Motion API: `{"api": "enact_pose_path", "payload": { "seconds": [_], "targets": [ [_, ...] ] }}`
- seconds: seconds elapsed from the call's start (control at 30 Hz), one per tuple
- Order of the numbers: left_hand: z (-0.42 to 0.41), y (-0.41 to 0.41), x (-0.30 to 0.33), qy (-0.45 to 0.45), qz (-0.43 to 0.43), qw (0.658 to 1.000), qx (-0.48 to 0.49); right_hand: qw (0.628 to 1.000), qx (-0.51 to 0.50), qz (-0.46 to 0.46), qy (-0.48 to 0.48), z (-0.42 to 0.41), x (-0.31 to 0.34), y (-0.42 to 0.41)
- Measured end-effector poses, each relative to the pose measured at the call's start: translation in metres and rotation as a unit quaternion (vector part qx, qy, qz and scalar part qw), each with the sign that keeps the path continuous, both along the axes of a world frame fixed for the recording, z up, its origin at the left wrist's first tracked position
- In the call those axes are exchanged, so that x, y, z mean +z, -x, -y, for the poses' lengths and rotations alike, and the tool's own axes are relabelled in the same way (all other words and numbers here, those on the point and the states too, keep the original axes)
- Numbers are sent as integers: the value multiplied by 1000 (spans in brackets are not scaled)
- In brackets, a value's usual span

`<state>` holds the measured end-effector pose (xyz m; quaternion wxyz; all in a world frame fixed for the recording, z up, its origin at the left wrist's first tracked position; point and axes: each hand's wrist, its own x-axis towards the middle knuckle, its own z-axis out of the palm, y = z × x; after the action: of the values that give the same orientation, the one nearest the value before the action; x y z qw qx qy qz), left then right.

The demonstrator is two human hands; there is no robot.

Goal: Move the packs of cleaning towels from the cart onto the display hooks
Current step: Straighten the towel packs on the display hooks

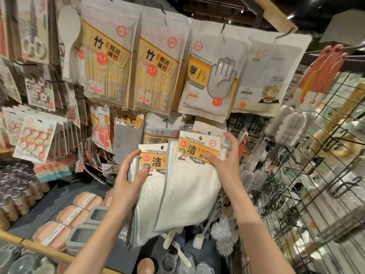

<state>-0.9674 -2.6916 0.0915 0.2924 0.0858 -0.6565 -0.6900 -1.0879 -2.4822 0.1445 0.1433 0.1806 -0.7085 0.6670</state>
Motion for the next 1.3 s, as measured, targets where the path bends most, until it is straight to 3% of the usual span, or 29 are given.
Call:
{"api": "enact_pose_path", "payload": {
  "seconds": [0.17, 0.37, 1.03, 1.3],
  "targets": [
    [0, 7, -1, 5, 9, 1000, 4, 998, -35, 2, -55, -2, 1, 17],
    [6, 11, -4, 9, 3, 1000, 8, 995, -86, 9, -47, -9, -4, 35],
    [20, 16, -12, -17, 1, 1000, 19, 969, -183, 8, -163, 9, -18, 83],
    [19, 15, -11, -4, 33, 999, 15, 969, -201, 27, -141, 12, -17, 83]
  ]
}}
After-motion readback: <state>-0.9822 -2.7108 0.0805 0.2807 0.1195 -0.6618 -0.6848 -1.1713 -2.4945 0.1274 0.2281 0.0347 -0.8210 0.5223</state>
